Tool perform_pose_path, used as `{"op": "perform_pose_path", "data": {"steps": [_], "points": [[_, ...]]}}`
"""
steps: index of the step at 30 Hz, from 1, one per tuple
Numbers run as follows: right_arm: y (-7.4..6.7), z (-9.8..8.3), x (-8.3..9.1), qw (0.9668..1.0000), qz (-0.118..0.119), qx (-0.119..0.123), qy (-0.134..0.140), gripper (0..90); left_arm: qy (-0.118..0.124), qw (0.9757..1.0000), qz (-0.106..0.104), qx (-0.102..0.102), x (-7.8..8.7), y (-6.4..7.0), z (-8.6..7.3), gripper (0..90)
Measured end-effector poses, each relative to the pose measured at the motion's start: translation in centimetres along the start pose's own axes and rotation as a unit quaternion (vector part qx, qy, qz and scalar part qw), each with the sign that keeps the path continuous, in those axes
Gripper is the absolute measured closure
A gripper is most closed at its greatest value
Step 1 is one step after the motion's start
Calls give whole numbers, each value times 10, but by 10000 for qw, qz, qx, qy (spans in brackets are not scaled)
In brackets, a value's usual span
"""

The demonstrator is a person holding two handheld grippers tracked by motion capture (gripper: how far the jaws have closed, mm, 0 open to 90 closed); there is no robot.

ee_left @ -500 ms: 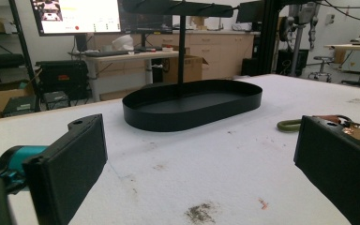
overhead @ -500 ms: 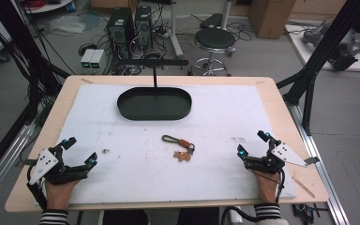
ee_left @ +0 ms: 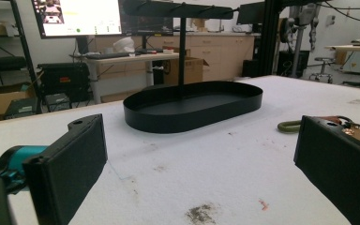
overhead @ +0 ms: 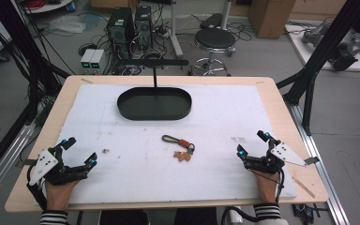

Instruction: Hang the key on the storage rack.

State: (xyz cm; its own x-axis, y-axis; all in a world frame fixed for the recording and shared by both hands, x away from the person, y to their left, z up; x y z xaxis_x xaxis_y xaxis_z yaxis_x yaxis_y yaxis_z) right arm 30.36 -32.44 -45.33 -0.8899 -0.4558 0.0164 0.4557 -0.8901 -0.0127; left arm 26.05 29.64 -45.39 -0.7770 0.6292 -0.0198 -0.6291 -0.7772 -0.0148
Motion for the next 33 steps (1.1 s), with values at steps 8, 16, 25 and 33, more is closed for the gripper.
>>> {"op": "perform_pose_path", "data": {"steps": [8,16,25,33], "points": [[0,0,0,10000,-14,8,13,2,10,10000,5,12,0,0,0,33],[3,4,-7,9994,-31,94,-340,2,1,10000,5,23,0,0,0,33],[-1,37,-23,9952,497,399,-740,3,-29,10000,22,28,0,0,0,33],[-8,72,-46,9882,903,622,-1073,3,-31,10000,17,27,-1,-1,0,33]]}}
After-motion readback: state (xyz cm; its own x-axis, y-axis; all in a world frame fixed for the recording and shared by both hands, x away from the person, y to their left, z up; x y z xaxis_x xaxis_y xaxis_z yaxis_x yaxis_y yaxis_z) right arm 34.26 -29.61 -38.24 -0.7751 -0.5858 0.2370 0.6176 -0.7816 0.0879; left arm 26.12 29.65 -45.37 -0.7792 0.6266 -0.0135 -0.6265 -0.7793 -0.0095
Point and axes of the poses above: each handheld gripper's, and its own axes: x roughly backward along the jaws, z roughly out of its top, y roughly to its right, the point moved 1 cm from there along -x, roughly forward along the jaws, and after that the axes turned 7 degrees about -z, right-handed, at the moved point
